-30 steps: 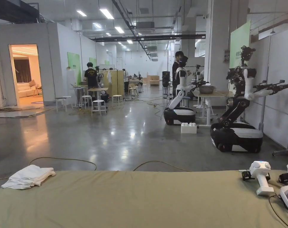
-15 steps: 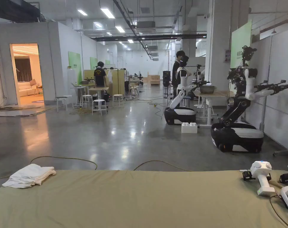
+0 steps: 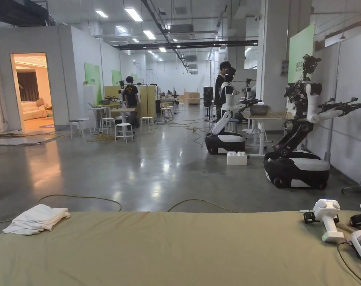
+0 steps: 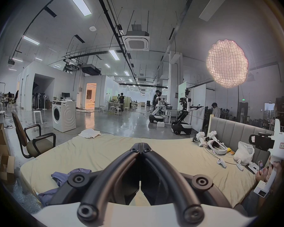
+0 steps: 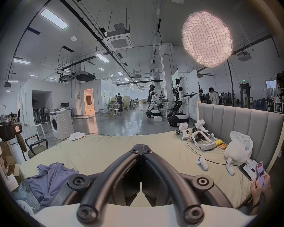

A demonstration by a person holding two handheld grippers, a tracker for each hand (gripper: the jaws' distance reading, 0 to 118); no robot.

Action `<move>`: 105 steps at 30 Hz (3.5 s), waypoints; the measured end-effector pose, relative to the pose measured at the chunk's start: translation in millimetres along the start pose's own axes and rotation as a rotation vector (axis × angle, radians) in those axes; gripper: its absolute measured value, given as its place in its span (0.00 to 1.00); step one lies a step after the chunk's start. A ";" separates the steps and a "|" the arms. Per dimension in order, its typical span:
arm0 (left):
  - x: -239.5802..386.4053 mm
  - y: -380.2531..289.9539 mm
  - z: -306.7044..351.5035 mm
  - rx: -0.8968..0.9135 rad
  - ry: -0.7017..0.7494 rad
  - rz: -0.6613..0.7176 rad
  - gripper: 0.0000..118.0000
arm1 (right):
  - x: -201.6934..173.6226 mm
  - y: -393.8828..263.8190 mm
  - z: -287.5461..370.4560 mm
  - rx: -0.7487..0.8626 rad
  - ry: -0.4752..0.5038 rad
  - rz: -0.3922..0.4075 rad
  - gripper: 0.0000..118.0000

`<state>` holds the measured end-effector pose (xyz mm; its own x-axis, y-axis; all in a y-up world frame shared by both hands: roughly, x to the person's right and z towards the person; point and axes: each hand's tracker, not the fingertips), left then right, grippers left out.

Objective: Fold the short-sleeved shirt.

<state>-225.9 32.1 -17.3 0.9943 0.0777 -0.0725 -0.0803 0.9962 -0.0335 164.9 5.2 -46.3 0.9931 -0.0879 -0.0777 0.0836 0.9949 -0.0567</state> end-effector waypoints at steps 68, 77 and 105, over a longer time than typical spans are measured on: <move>-158.5 -140.5 -271.6 -0.597 -0.093 0.315 0.01 | -3.3 -72.9 -50.7 -0.394 0.099 -0.084 0.00; 119.0 -176.0 -281.0 -0.712 -0.628 0.236 0.01 | 34.8 -55.6 5.9 -0.331 -0.020 -0.116 0.00; 34.2 -5.5 -42.0 -0.061 -0.198 -0.066 0.77 | 20.9 -12.6 9.8 -0.164 0.093 -0.028 0.00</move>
<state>-194.4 27.7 -61.4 0.9914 0.0243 0.1285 -0.0125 0.9957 -0.0920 185.5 -8.7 -37.5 0.9781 -0.1269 -0.1653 0.0887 0.9713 -0.2208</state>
